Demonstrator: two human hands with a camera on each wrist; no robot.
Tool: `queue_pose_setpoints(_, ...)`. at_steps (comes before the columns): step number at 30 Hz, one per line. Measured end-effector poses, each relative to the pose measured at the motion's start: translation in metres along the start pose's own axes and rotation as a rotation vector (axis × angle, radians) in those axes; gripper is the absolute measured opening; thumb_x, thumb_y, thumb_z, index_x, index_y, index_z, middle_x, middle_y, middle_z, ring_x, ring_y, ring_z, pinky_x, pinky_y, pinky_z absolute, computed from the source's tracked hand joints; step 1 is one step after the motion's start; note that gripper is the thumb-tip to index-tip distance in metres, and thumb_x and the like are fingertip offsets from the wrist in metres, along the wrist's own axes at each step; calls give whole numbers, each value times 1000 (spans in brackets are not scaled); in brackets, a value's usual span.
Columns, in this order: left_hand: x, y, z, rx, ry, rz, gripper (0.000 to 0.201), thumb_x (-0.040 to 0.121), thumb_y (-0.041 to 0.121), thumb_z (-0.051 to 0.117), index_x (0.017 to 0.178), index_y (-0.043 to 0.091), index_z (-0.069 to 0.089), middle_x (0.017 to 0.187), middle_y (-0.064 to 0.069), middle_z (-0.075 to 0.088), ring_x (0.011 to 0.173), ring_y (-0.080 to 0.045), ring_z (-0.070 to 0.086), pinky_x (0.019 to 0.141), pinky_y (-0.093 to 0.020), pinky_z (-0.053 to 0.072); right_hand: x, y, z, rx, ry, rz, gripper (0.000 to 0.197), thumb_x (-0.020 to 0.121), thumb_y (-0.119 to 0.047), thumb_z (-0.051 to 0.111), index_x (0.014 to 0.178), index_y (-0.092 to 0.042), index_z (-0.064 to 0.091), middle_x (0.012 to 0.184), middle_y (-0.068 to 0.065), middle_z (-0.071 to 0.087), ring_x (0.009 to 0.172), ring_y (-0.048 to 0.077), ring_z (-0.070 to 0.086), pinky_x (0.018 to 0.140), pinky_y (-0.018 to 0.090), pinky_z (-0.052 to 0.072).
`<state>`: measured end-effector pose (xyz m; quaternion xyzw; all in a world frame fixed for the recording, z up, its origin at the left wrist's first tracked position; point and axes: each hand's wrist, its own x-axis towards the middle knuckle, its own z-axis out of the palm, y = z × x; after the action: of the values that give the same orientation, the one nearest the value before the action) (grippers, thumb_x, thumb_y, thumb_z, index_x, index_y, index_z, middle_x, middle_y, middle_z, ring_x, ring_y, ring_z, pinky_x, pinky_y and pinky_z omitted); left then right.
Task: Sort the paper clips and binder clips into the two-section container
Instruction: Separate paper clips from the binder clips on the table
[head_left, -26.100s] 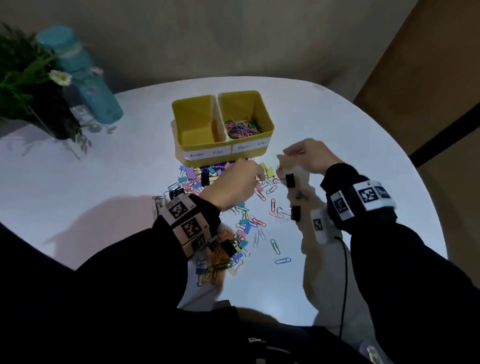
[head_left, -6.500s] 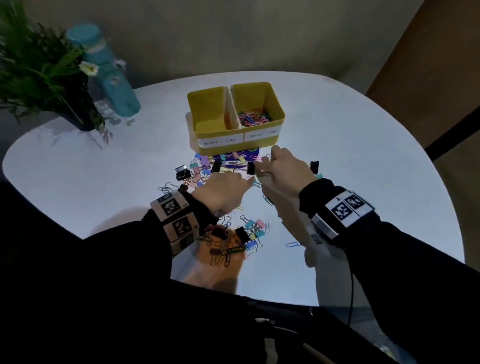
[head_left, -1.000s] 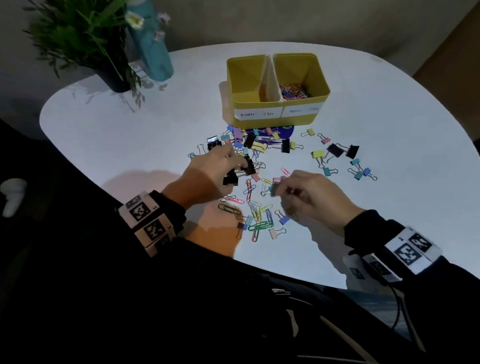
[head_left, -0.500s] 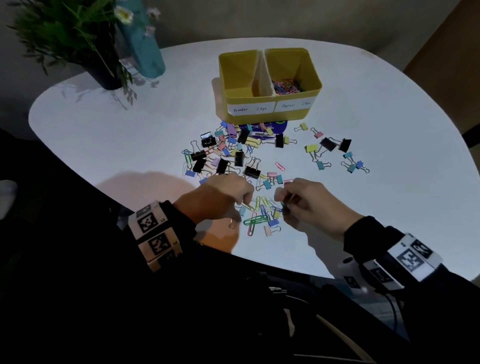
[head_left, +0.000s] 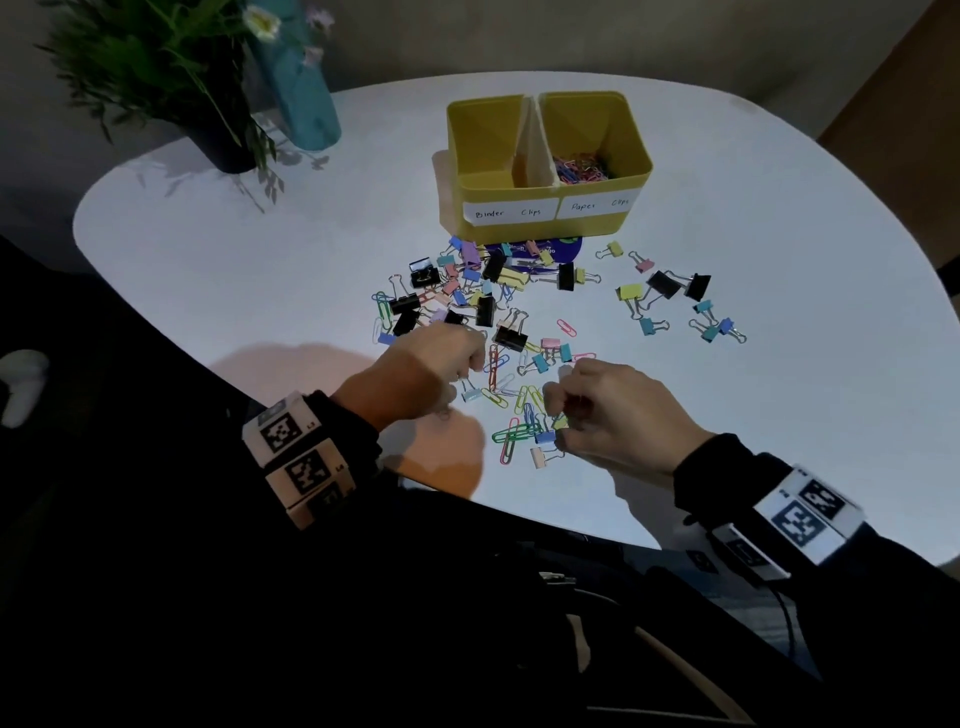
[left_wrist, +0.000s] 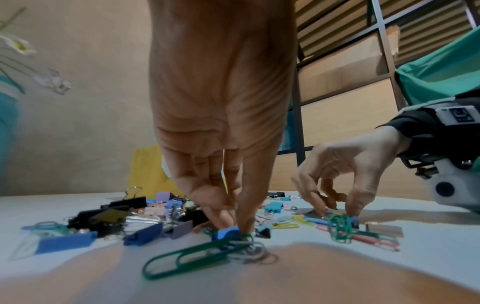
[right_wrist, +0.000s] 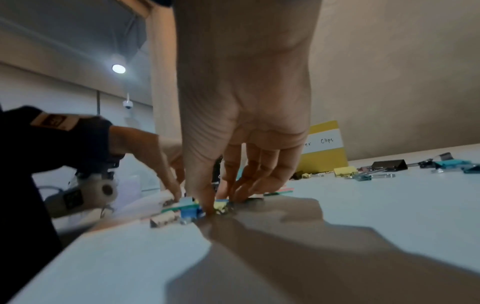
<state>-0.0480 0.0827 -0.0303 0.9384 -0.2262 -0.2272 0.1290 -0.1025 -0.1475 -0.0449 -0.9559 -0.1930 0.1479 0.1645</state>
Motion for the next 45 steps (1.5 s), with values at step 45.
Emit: queue_pose_setpoints(45,22,46,31,82,80,282,15,87,33,64,101,27,63,89,13,45,93,-10,51,55,-24,26,6,59,-39,104,445,326,23,74,-30,72,96,-22,68,102,2,59,85,23,66,72,34,50)
